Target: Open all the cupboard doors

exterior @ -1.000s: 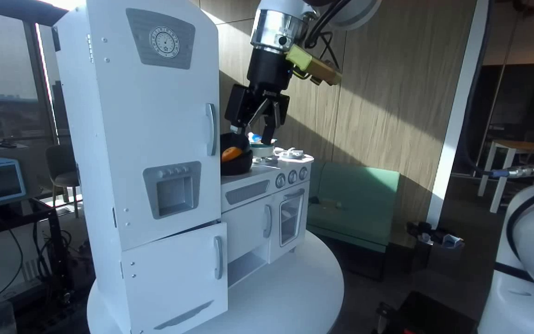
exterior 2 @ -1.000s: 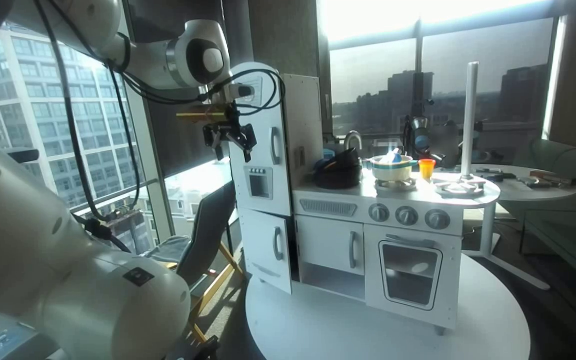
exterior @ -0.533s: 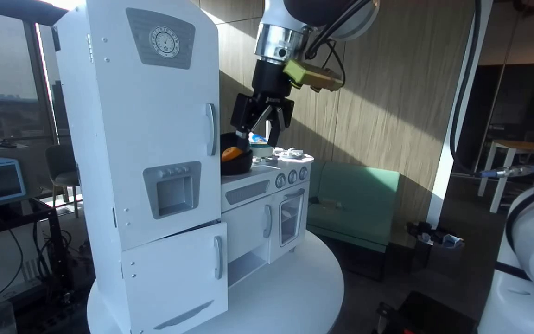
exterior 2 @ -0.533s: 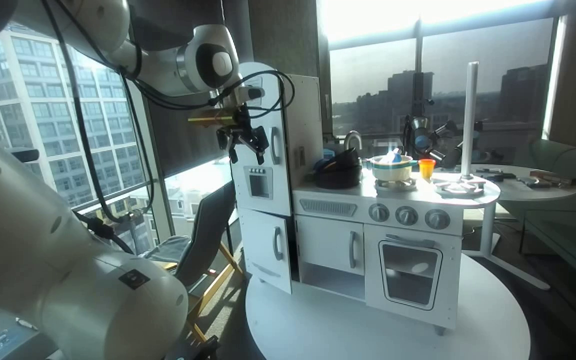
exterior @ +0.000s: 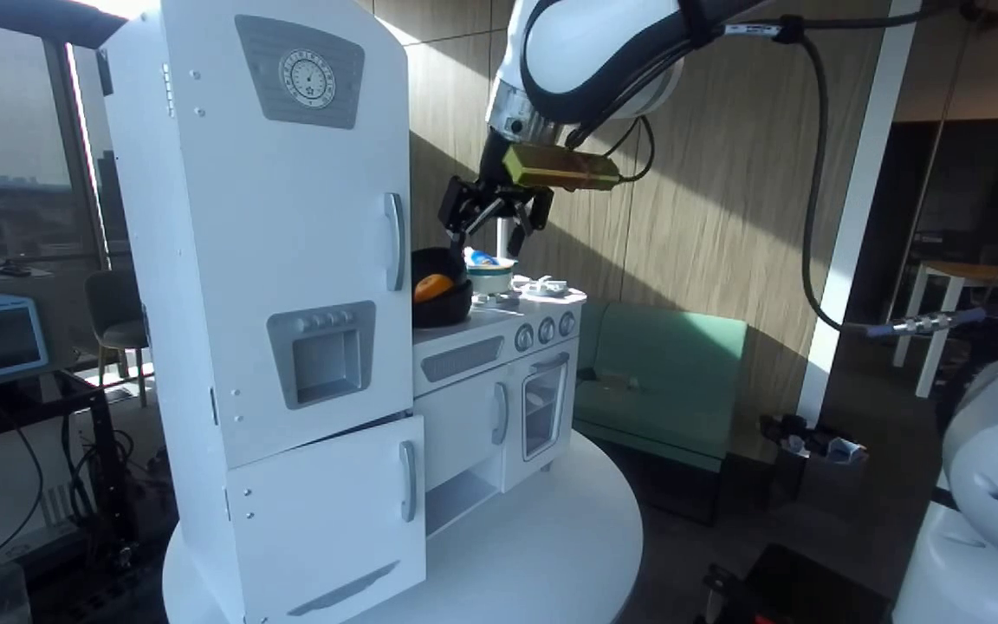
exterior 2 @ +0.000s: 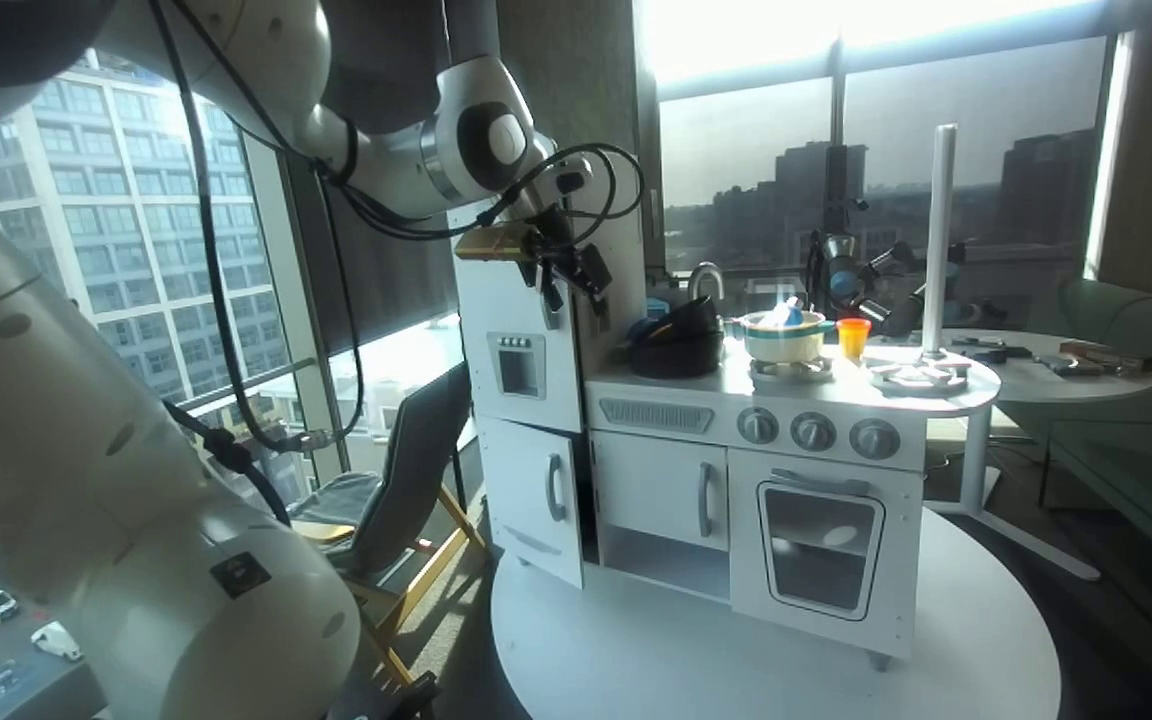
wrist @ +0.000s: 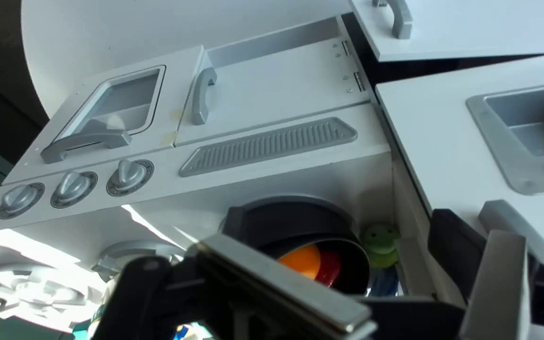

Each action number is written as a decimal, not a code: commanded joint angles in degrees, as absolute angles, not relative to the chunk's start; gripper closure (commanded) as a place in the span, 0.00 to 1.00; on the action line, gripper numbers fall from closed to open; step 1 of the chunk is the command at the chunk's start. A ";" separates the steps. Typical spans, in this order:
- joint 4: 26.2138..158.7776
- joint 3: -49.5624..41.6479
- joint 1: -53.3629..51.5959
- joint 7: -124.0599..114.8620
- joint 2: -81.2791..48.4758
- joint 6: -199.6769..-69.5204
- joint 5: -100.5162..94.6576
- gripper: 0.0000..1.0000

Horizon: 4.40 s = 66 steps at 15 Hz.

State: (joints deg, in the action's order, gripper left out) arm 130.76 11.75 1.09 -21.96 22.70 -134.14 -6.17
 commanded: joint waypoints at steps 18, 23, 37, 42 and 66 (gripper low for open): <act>122.40 -2.59 -12.94 -6.13 13.40 -165.10 23.84 0.00; 124.49 -5.31 -12.02 -4.00 19.37 -152.90 24.12 0.00; 129.76 -4.27 -14.36 9.01 23.00 -153.53 30.39 0.00; 129.22 -5.60 -17.13 13.71 22.82 -154.35 32.83 0.00; 126.13 -0.17 -11.57 1.23 21.66 -144.77 25.00 0.00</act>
State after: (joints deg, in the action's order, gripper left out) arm 126.68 0.66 -10.75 1.77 18.55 -151.62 22.67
